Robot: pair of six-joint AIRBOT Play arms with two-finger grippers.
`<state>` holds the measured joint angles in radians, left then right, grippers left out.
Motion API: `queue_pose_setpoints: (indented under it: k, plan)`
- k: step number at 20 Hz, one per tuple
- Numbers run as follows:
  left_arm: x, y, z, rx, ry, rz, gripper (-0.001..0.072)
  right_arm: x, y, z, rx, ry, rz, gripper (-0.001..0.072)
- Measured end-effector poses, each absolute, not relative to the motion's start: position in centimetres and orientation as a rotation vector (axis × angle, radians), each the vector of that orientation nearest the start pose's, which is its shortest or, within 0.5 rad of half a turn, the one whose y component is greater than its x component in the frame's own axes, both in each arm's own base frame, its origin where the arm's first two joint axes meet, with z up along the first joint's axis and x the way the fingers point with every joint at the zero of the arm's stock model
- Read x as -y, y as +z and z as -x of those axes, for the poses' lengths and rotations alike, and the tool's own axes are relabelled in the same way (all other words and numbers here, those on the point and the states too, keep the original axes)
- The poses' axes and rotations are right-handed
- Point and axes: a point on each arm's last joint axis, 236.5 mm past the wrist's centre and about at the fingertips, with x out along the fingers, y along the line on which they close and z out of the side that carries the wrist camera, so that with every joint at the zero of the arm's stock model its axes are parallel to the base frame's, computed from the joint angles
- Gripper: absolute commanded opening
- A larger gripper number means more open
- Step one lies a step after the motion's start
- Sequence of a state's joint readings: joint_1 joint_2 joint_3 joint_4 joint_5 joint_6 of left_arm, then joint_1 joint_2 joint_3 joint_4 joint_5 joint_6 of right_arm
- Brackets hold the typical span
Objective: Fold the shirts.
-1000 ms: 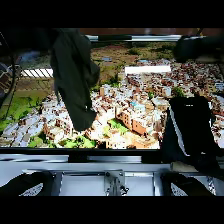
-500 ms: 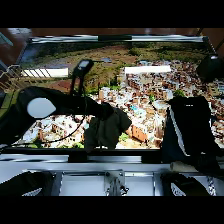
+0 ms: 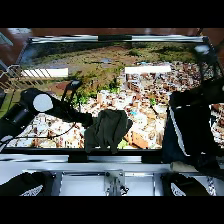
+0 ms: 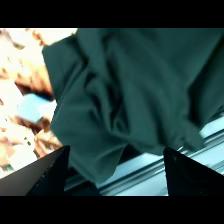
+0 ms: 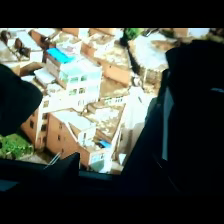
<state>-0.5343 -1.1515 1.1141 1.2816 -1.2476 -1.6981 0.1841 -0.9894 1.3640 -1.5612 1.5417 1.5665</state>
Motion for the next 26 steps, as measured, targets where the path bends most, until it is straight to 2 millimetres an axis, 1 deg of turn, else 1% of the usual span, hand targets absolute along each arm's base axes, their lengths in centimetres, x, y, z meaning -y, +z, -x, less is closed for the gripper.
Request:
queue_pose_setpoints:
  k: [1,2,4,5,7,8,9,10,11,12,15,17,19,21,23,26]
  plan:
    - [22.9,2.6,-25.7,-1.405,-0.539,0.014,0.0713,-6.9,13.4,-30.1,-1.206,0.211,0.079,0.0629]
    - [23.0,1.0,-24.8,-1.438,-0.540,0.036,0.0713,-7.9,11.4,-29.6,-1.243,0.243,0.049,0.0629]
    - [24.2,-1.1,-23.4,-1.466,-0.559,0.112,0.0710,-9.4,8.2,-29.1,-1.295,0.281,-0.011,0.0629]
    - [25.2,-1.8,-23.2,-1.459,-0.569,0.157,0.0710,-10.0,6.9,-29.1,-1.312,0.295,-0.040,0.0629]
    - [26.8,-2.7,-23.4,-1.429,-0.578,0.220,0.0699,-11.5,4.9,-29.7,-1.322,0.329,-0.103,0.0629]
    - [27.7,-3.0,-23.8,-1.405,-0.582,0.253,0.0588,-12.7,4.2,-30.2,-1.319,0.360,-0.144,0.0629]
    - [28.6,-3.2,-24.1,-1.386,-0.584,0.285,0.0445,-13.8,3.6,-30.8,-1.315,0.388,-0.188,0.0629]
    - [29.3,-3.6,-24.5,-1.369,-0.582,0.309,0.0295,-15.0,3.0,-31.3,-1.313,0.416,-0.235,0.0629]
    - [29.7,-3.9,-24.8,-1.359,-0.577,0.325,0.0125,-16.0,2.5,-31.9,-1.310,0.437,-0.278,0.0629]
    - [30.0,-4.3,-25.0,-1.353,-0.572,0.337,0.0033,-16.8,1.9,-32.4,-1.311,0.455,-0.319,0.0629]
    - [30.3,-4.5,-25.6,-1.327,-0.580,0.343,0.0032,-18.9,0.5,-33.3,-1.325,0.492,-0.399,0.0629]
    - [30.1,-4.1,-26.1,-1.302,-0.589,0.334,0.0032,-20.4,-0.4,-33.5,-1.331,0.521,-0.415,0.0629]
    - [29.6,-3.8,-25.9,-1.297,-0.603,0.307,0.0032,-22.1,-0.9,-33.5,-1.321,0.546,-0.411,0.0629]
    - [29.2,-3.5,-25.6,-1.298,-0.619,0.275,0.0032,-24.0,-1.1,-33.8,-1.286,0.570,-0.401,0.0628]
    - [28.9,-3.0,-25.4,-1.289,-0.632,0.253,0.0032,-25.4,-0.9,-34.5,-1.239,0.573,-0.402,0.0627]
    - [28.6,-2.2,-25.5,-1.264,-0.643,0.233,0.0032,-26.5,-0.7,-35.2,-1.196,0.559,-0.421,0.0626]
